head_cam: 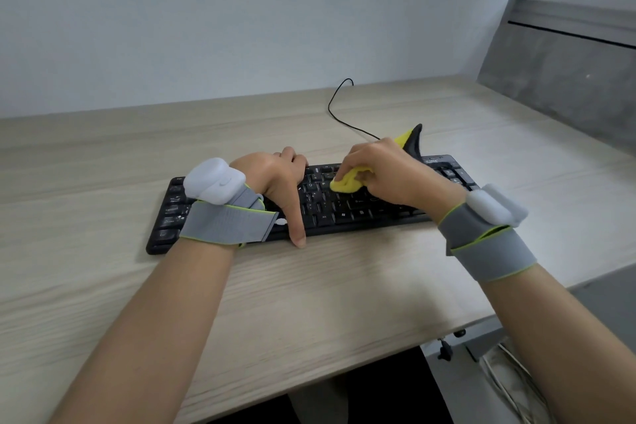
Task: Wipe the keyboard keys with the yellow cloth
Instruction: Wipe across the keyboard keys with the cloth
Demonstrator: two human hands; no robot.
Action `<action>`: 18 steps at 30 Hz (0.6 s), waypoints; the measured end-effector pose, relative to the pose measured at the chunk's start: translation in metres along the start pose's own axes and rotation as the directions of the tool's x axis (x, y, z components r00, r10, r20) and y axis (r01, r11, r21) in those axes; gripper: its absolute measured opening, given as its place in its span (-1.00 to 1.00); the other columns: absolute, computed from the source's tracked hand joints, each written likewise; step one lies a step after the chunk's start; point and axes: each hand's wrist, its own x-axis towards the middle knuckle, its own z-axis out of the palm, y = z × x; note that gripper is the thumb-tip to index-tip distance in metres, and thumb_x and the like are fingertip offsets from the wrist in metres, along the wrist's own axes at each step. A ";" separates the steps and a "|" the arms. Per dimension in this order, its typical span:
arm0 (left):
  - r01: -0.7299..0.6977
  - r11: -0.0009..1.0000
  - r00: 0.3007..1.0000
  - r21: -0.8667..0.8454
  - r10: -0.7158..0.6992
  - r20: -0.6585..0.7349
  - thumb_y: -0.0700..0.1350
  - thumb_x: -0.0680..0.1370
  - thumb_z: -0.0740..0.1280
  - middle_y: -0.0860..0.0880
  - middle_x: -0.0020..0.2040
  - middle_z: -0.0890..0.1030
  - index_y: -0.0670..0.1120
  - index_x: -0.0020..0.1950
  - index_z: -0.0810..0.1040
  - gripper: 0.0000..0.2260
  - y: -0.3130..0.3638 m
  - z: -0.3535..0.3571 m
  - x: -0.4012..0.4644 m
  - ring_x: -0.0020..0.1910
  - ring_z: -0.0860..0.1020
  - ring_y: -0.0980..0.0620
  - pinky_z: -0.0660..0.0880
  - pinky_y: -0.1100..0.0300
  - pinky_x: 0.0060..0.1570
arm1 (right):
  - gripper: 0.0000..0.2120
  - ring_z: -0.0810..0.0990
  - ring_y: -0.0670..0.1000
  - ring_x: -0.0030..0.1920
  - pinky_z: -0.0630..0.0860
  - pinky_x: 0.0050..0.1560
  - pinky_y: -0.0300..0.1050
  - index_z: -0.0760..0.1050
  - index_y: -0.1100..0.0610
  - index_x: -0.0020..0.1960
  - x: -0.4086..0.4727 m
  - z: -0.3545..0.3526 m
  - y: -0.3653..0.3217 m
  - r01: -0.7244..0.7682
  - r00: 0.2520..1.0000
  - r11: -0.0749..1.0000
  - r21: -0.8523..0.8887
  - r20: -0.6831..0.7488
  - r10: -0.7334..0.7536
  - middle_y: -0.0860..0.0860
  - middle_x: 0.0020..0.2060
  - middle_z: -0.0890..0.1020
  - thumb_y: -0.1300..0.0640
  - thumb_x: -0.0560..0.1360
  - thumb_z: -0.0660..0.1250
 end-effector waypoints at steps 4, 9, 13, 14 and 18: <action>-0.001 1.000 1.000 0.001 0.001 0.006 0.31 -0.17 0.55 0.00 0.29 0.22 -0.06 0.46 0.12 0.29 0.001 -0.001 -0.001 0.32 0.28 -0.05 0.39 -0.04 0.28 | -0.59 0.54 0.15 0.05 0.51 0.02 0.00 0.61 0.16 0.06 0.005 0.008 -0.008 -0.001 0.997 1.000 -0.019 -0.074 0.000 0.13 0.06 0.61 0.49 0.40 0.15; -0.004 1.000 1.000 0.002 0.004 0.006 0.30 -0.16 0.56 0.01 0.28 0.23 -0.06 0.46 0.13 0.28 0.001 -0.001 -0.001 0.32 0.28 -0.04 0.40 -0.03 0.28 | -0.63 0.57 0.14 0.05 0.51 0.08 0.01 0.63 0.13 0.02 -0.007 0.007 -0.015 0.077 0.997 0.995 0.067 0.015 -0.078 0.10 0.03 0.63 0.47 0.41 0.20; -0.003 1.000 1.000 0.005 0.003 0.010 0.34 -0.26 0.49 0.01 0.29 0.23 -0.06 0.45 0.13 0.35 0.001 -0.001 -0.003 0.32 0.28 -0.05 0.40 -0.03 0.27 | -0.61 0.53 0.14 0.08 0.49 0.14 0.03 0.63 0.08 0.01 -0.003 -0.003 -0.009 0.006 0.998 1.000 -0.017 0.060 -0.005 0.11 0.02 0.63 0.44 0.42 0.17; -0.004 1.000 1.000 0.007 0.004 0.009 0.34 -0.27 0.49 0.01 0.29 0.23 -0.06 0.45 0.13 0.35 0.001 -0.002 -0.003 0.32 0.29 -0.05 0.40 -0.03 0.27 | -0.60 0.52 0.15 0.10 0.48 0.14 0.02 0.62 0.09 0.03 0.001 -0.002 -0.009 -0.021 0.999 0.998 -0.051 0.034 0.022 0.12 0.03 0.62 0.44 0.41 0.15; 0.005 1.000 1.000 0.019 -0.006 0.012 0.35 -0.28 0.48 0.01 0.28 0.23 -0.05 0.45 0.13 0.36 0.002 -0.003 -0.004 0.32 0.29 -0.05 0.40 -0.04 0.27 | -0.62 0.49 0.19 0.13 0.46 0.14 0.04 0.58 0.15 0.10 0.017 0.007 -0.018 -0.092 0.993 0.995 -0.041 -0.077 0.089 0.17 0.07 0.59 0.42 0.41 0.15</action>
